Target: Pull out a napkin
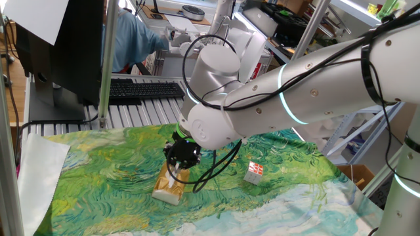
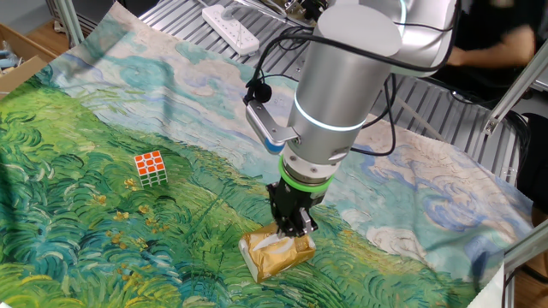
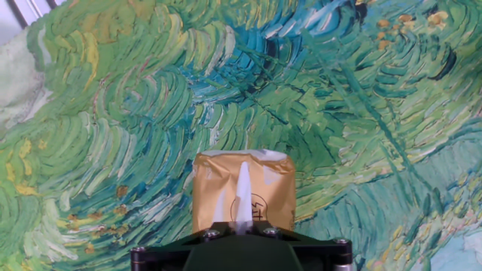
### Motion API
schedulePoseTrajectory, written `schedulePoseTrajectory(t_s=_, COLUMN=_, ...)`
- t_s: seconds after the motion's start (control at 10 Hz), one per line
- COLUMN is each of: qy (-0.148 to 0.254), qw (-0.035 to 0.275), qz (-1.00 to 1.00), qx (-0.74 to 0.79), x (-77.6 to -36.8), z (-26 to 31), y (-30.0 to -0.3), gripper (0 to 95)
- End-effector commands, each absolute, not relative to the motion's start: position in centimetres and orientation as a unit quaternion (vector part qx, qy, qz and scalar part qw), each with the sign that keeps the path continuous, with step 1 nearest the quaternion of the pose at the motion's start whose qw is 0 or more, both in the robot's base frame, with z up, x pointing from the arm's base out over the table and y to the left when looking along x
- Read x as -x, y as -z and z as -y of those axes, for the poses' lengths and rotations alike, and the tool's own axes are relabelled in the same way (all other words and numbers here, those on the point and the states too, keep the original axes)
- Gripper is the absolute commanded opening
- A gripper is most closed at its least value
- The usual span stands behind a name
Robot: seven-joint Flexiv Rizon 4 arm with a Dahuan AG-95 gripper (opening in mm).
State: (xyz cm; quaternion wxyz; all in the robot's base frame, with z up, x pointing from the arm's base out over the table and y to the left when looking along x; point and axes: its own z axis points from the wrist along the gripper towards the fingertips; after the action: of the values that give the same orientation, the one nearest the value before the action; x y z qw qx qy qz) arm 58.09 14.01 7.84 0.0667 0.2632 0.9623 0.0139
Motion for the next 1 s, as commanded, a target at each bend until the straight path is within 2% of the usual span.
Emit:
schedulePoseTrajectory(t_s=0.1, qy=-0.014, qw=0.067, qz=-0.962, qx=-0.264, x=-58.1, z=-14.1, y=-7.8, gripper=0.0)
schedulePoseTrajectory(t_s=0.5, qy=-0.009, qw=0.062, qz=-0.964, qx=-0.258, x=-58.1, z=-14.0, y=-8.5, gripper=0.0)
schedulePoseTrajectory(t_s=1.0, qy=0.001, qw=0.032, qz=-0.965, qx=-0.261, x=-57.0, z=-13.1, y=-14.1, gripper=0.0)
